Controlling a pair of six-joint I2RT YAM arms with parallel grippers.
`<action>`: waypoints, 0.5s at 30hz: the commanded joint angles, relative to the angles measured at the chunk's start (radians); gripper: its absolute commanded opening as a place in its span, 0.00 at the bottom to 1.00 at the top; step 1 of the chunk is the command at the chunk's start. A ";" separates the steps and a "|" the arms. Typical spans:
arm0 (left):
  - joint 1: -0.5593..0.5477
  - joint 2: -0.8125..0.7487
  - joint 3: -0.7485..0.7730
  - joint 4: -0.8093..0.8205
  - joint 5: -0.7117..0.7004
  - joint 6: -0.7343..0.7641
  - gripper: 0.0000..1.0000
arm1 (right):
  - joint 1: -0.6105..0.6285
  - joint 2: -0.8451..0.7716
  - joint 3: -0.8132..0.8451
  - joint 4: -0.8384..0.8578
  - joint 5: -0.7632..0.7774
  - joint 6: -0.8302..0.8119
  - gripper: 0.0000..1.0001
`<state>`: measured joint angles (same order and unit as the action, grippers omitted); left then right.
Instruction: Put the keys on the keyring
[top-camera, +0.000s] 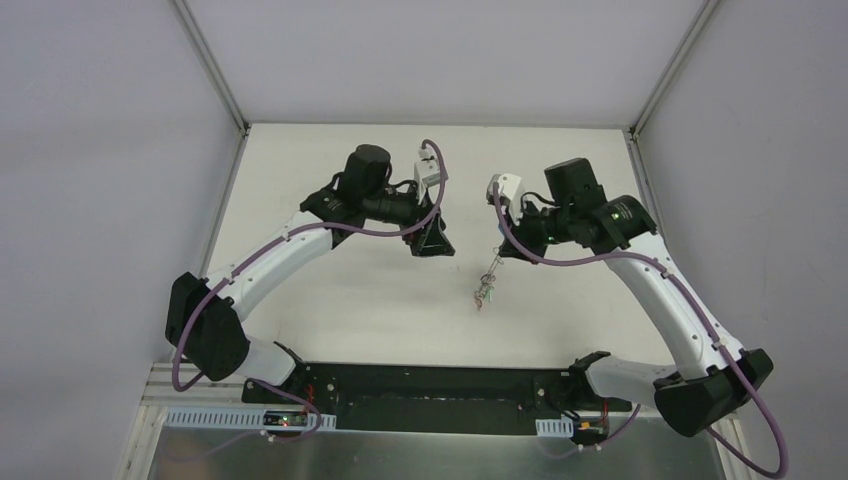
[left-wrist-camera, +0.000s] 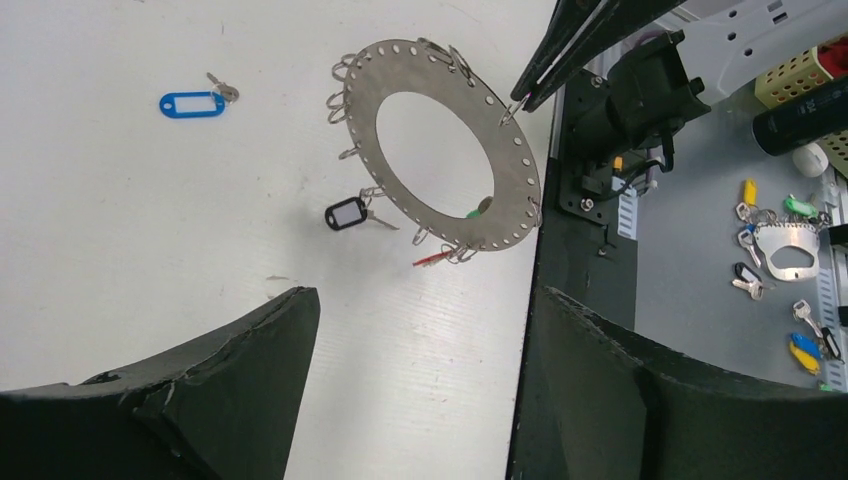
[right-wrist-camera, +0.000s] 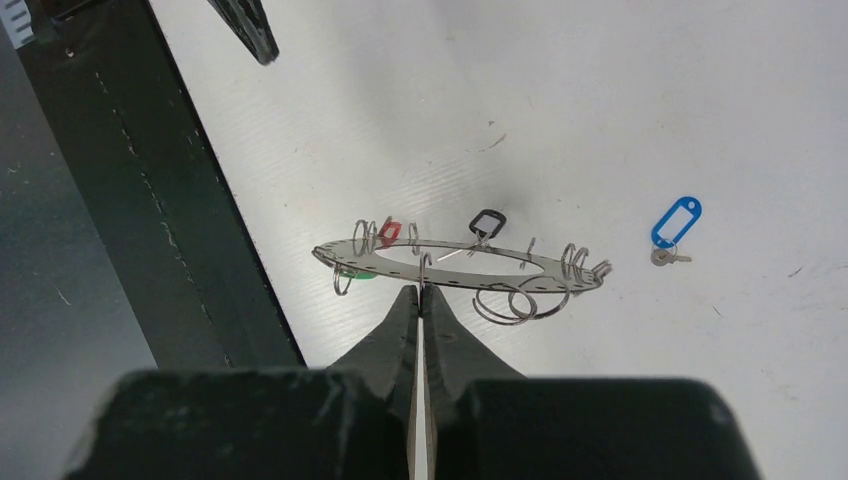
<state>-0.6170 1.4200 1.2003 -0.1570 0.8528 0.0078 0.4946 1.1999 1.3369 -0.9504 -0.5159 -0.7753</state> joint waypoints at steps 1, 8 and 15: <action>0.021 0.006 0.058 -0.032 0.022 -0.005 0.85 | 0.003 -0.058 -0.042 0.059 0.002 -0.021 0.00; 0.058 0.030 0.055 -0.013 0.098 -0.077 0.99 | -0.028 -0.070 -0.075 0.100 -0.076 -0.002 0.00; 0.083 0.138 0.145 -0.057 0.164 -0.162 0.99 | -0.182 -0.089 -0.084 0.109 -0.190 0.017 0.00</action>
<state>-0.5476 1.5093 1.2671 -0.1989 0.9428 -0.0990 0.3977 1.1564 1.2530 -0.8837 -0.5980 -0.7704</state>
